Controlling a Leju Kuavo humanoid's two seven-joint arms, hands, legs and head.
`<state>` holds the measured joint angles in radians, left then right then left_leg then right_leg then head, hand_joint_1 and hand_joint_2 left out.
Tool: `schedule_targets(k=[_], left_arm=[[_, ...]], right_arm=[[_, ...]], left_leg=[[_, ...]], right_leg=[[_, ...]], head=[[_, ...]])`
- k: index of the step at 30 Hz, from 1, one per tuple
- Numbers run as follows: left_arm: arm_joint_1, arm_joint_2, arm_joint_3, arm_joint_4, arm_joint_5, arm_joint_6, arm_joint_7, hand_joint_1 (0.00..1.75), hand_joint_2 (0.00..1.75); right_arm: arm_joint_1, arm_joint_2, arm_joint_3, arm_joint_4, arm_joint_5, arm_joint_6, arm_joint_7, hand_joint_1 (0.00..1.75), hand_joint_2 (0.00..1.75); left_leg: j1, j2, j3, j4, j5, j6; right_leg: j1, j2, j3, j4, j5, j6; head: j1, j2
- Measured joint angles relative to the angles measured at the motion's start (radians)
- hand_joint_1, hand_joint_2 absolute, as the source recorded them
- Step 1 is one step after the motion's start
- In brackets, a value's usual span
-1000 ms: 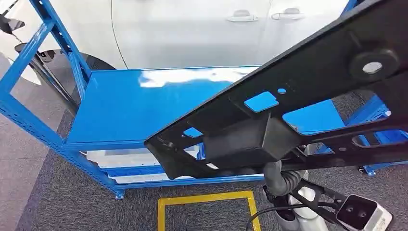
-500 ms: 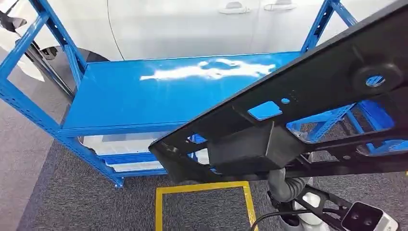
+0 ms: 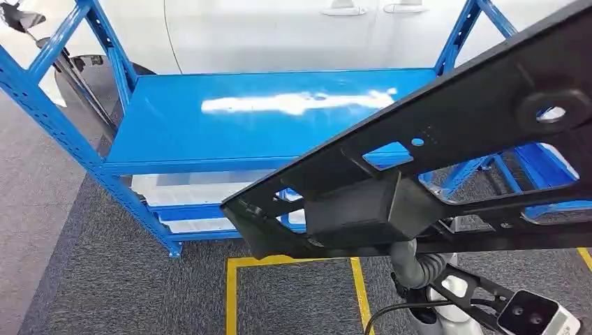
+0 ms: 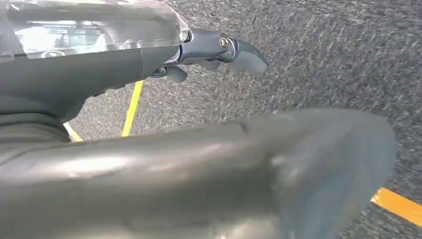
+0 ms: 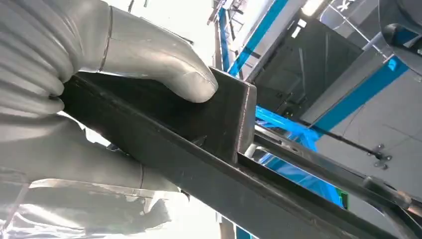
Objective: Take the parts from the cabinet and place them on the table.
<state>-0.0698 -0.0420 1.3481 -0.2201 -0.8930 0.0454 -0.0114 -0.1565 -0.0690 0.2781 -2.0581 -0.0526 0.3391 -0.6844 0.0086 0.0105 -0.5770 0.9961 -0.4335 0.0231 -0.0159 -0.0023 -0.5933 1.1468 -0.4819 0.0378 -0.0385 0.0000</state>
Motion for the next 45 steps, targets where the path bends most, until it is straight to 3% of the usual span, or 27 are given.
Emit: schedule_targets(k=[1, 2, 5, 6, 7, 8, 10, 11, 12, 14, 16, 17, 20, 22, 24, 26, 27, 28, 29, 32, 33, 36, 38, 40, 43, 44, 45], left_arm=[[0.0, -0.001, 0.0, 0.0, 0.0, 0.0, -0.001, 0.0, 0.0], [-0.002, -0.001, 0.0, 0.0, 0.0, 0.0, -0.005, 0.0, 0.0], [-0.005, -0.002, 0.0, 0.0, 0.002, 0.003, -0.016, 0.0, 0.0], [-0.005, -0.002, 0.0, 0.0, 0.002, 0.004, -0.021, 0.0, 0.0], [-0.005, -0.002, 0.0, 0.0, 0.002, 0.005, -0.024, 0.0, 0.0], [-0.004, -0.003, 0.0, 0.0, 0.002, 0.004, -0.026, 0.0, 0.0], [-0.005, -0.003, 0.0, 0.0, 0.002, 0.003, -0.027, 0.0, 0.0], [-0.005, -0.003, 0.0, 0.0, 0.002, 0.003, -0.029, 0.0, 0.0], [-0.004, -0.003, 0.0, 0.0, 0.002, 0.003, -0.029, 0.0, 0.0], [-0.005, -0.003, 0.0, 0.0, 0.002, 0.002, -0.032, 0.0, 0.0], [-0.006, -0.003, 0.0, 0.0, -0.002, -0.004, -0.038, 0.0, 0.0], [-0.009, -0.003, 0.0, 0.0, -0.006, -0.004, -0.037, 0.0, 0.0], [-0.01, -0.003, 0.0, 0.0, -0.008, -0.005, -0.034, 0.0, 0.0], [-0.009, -0.004, 0.0, 0.0, -0.009, -0.004, -0.033, 0.0, 0.0], [-0.012, -0.005, 0.0, 0.0, -0.011, -0.002, -0.033, 0.0, 0.0], [-0.011, -0.005, -0.001, 0.0, -0.016, 0.002, -0.033, 0.0, 0.0], [-0.011, -0.005, -0.001, 0.0, -0.019, 0.005, -0.033, 0.0, 0.0], [-0.01, -0.005, -0.002, 0.0, -0.021, 0.006, -0.033, 0.0, 0.0], [-0.01, -0.005, -0.003, 0.0, -0.023, 0.007, -0.033, 0.0, 0.0], [-0.01, -0.007, -0.003, 0.0, -0.03, 0.019, -0.036, 0.0, 0.0], [-0.011, -0.01, -0.004, 0.0, -0.034, 0.029, -0.041, 0.0, 0.0], [-0.011, -0.011, -0.007, 0.0, -0.047, 0.052, -0.058, 0.0, 0.0], [-0.011, -0.011, -0.014, 0.0, -0.055, 0.062, -0.07, 0.0, 0.0], [-0.01, -0.013, -0.024, 0.0, -0.06, 0.068, -0.082, 0.0, 0.0], [-0.009, -0.013, -0.028, 0.0, -0.061, 0.069, -0.097, 0.0, 0.0], [-0.007, -0.013, -0.028, 0.0, -0.062, 0.069, -0.099, 0.0, 0.0], [-0.006, -0.013, -0.029, 0.0, -0.063, 0.069, -0.101, 0.0, 0.0]], right_arm=[[-0.002, 0.0, 0.0, 0.0, -0.001, 0.0, 0.0, 1.75, 1.75], [-0.006, 0.0, 0.0, 0.0, -0.003, 0.001, 0.0, 1.75, 1.75], [-0.01, 0.0, 0.0, 0.0, -0.008, 0.004, 0.0, 1.75, 1.75], [-0.012, 0.0, 0.0, 0.0, -0.009, 0.006, 0.0, 1.75, 1.75], [-0.014, 0.0, 0.0, 0.0, -0.01, 0.008, 0.0, 1.75, 1.75], [-0.017, 0.0, 0.0, 0.0, -0.012, 0.01, 0.0, 1.75, 1.75], [-0.019, 0.0, 0.0, 0.0, -0.015, 0.015, 0.0, 1.75, 1.75], [-0.019, 0.0, 0.0, 0.001, -0.016, 0.017, 0.0, 1.75, 1.75], [-0.019, 0.0, 0.0, 0.002, -0.018, 0.018, 0.0, 1.75, 1.75], [-0.019, 0.0, 0.0, 0.003, -0.018, 0.018, 0.0, 1.75, 1.75], [-0.019, 0.0, 0.0, 0.003, -0.018, 0.019, 0.0, 1.75, 1.75], [-0.02, 0.0, 0.0, 0.003, -0.018, 0.021, 0.0, 1.75, 1.75], [-0.025, 0.0, 0.0, 0.003, -0.021, 0.029, 0.0, 1.75, 1.75], [-0.027, 0.0, 0.0, 0.003, -0.021, 0.037, 0.0, 1.75, 1.75], [-0.032, 0.0, 0.0, 0.003, -0.021, 0.042, 0.0, 1.75, 1.75], [-0.032, 0.0, 0.0, 0.006, -0.024, 0.045, 0.0, 1.75, 1.75], [-0.032, 0.0, 0.0, 0.009, -0.024, 0.048, 0.0, 1.75, 1.75], [-0.032, 0.0, 0.0, 0.01, -0.024, 0.05, 0.0, 1.75, 1.75], [-0.032, 0.0, 0.0, 0.011, -0.024, 0.053, 0.0, 1.75, 1.75], [-0.036, 0.0, 0.0, 0.012, -0.023, 0.053, 0.0, 1.75, 1.75], [-0.038, 0.0, 0.0, 0.011, -0.02, 0.053, 0.0, 1.75, 1.75], [-0.035, 0.0, 0.0, 0.01, -0.017, 0.048, 0.0, 1.75, 1.75], [-0.034, 0.0, 0.0, 0.002, -0.017, 0.046, 0.0, 1.75, 1.75], [-0.033, 0.002, 0.0, -0.004, -0.021, 0.046, 0.0, 1.75, 1.75], [-0.018, 0.002, -0.007, -0.006, -0.02, 0.057, 0.0, 1.75, 1.75], [-0.013, 0.002, -0.009, -0.006, -0.018, 0.058, 0.0, 1.75, 1.75], [-0.01, 0.002, -0.01, -0.006, -0.018, 0.058, 0.0, 1.75, 1.75]], left_leg=[[0.0, 0.0, -0.009, 0.008, 0.002, -0.003], [-0.003, -0.001, -0.018, 0.013, 0.006, -0.01], [0.002, -0.001, -0.025, 0.007, 0.026, -0.03], [-0.003, -0.001, -0.026, 0.006, 0.031, -0.037], [0.002, -0.003, -0.03, 0.017, 0.015, -0.039], [0.002, -0.004, -0.046, 0.056, -0.034, -0.042], [0.004, -0.004, -0.098, 0.207, -0.138, -0.047], [0.004, -0.004, -0.12, 0.282, -0.167, -0.05], [0.004, -0.004, -0.123, 0.313, -0.163, -0.051], [0.004, -0.004, -0.074, 0.257, -0.11, -0.05], [0.004, -0.004, 0.056, 0.061, -0.05, -0.043], [0.001, -0.005, 0.095, -0.003, -0.079, -0.037], [-0.006, -0.006, 0.076, -0.002, -0.066, -0.024], [0.001, -0.003, 0.07, -0.013, -0.052, -0.009], [0.005, -0.002, 0.058, -0.014, -0.035, 0.005], [0.003, -0.002, 0.041, -0.013, -0.024, 0.006], [0.002, -0.001, 0.031, -0.01, -0.019, 0.005], [0.002, -0.001, 0.026, -0.008, -0.016, 0.005], [0.001, -0.002, 0.02, -0.004, -0.014, 0.003], [0.001, -0.003, 0.016, 0.003, -0.011, -0.002], [-0.004, -0.003, 0.013, 0.003, -0.007, -0.009], [-0.001, -0.001, 0.008, 0.002, 0.001, -0.025], [-0.004, -0.002, 0.003, 0.006, -0.001, -0.035], [0.0, -0.005, -0.041, 0.111, -0.081, -0.043], [0.003, -0.005, -0.124, 0.326, -0.178, -0.052], [0.003, -0.005, -0.124, 0.332, -0.169, -0.052], [0.003, -0.005, -0.097, 0.29, -0.141, -0.051]], right_leg=[[0.0, 0.0, 0.056, -0.086, 0.006, -0.003], [0.007, 0.002, 0.086, -0.139, -0.022, -0.009], [0.015, 0.003, 0.071, -0.143, -0.012, -0.027], [0.009, 0.002, 0.068, -0.155, -0.002, -0.041], [0.005, -0.005, 0.068, -0.162, 0.008, -0.049], [0.005, -0.004, 0.061, -0.165, 0.016, -0.061], [0.008, -0.005, 0.042, -0.164, 0.031, -0.065], [0.01, -0.005, 0.031, -0.162, 0.039, -0.065], [0.01, -0.005, 0.021, -0.16, 0.045, -0.064], [0.01, -0.004, 0.004, -0.154, 0.054, -0.06], [0.01, -0.004, -0.009, -0.143, 0.061, -0.054], [0.014, -0.004, -0.015, -0.14, 0.064, -0.048], [0.012, -0.005, -0.017, -0.139, 0.079, -0.029], [0.017, -0.002, -0.02, -0.142, 0.088, -0.018], [0.01, 0.001, -0.059, -0.058, 0.007, -0.009], [0.006, 0.001, -0.125, 0.114, -0.082, -0.001], [0.005, 0.0, -0.145, 0.178, -0.104, 0.001], [0.004, 0.0, -0.141, 0.185, -0.101, 0.002], [0.004, 0.0, -0.111, 0.146, -0.079, 0.0], [0.005, 0.0, 0.054, -0.12, 0.014, -0.017], [0.013, 0.0, 0.062, -0.144, -0.002, -0.023], [0.018, 0.002, 0.051, -0.143, 0.011, -0.035], [0.005, 0.0, 0.052, -0.16, 0.025, -0.049], [0.006, 0.001, 0.046, -0.164, 0.034, -0.062], [0.009, 0.007, 0.032, -0.161, 0.041, -0.063], [0.009, 0.013, 0.028, -0.158, 0.043, -0.062], [0.009, 0.02, 0.025, -0.155, 0.045, -0.06]], head=[[0.0, 0.0], [0.0, 0.0], [0.0, 0.0], [0.0, 0.0], [0.0, 0.0], [0.0, 0.0], [0.0, 0.0], [0.0, 0.0], [0.0, 0.0], [0.0, 0.0], [0.0, 0.0], [0.0, 0.0], [0.0, 0.0], [0.0, 0.0], [0.0, 0.0], [0.0, 0.0], [0.0, 0.0], [0.0, 0.0], [0.0, 0.0], [0.0, 0.0], [0.0, 0.0], [0.0, 0.0], [0.0, 0.0], [0.0, 0.0], [0.0, 0.0], [0.0, 0.0], [0.0, 0.0]])
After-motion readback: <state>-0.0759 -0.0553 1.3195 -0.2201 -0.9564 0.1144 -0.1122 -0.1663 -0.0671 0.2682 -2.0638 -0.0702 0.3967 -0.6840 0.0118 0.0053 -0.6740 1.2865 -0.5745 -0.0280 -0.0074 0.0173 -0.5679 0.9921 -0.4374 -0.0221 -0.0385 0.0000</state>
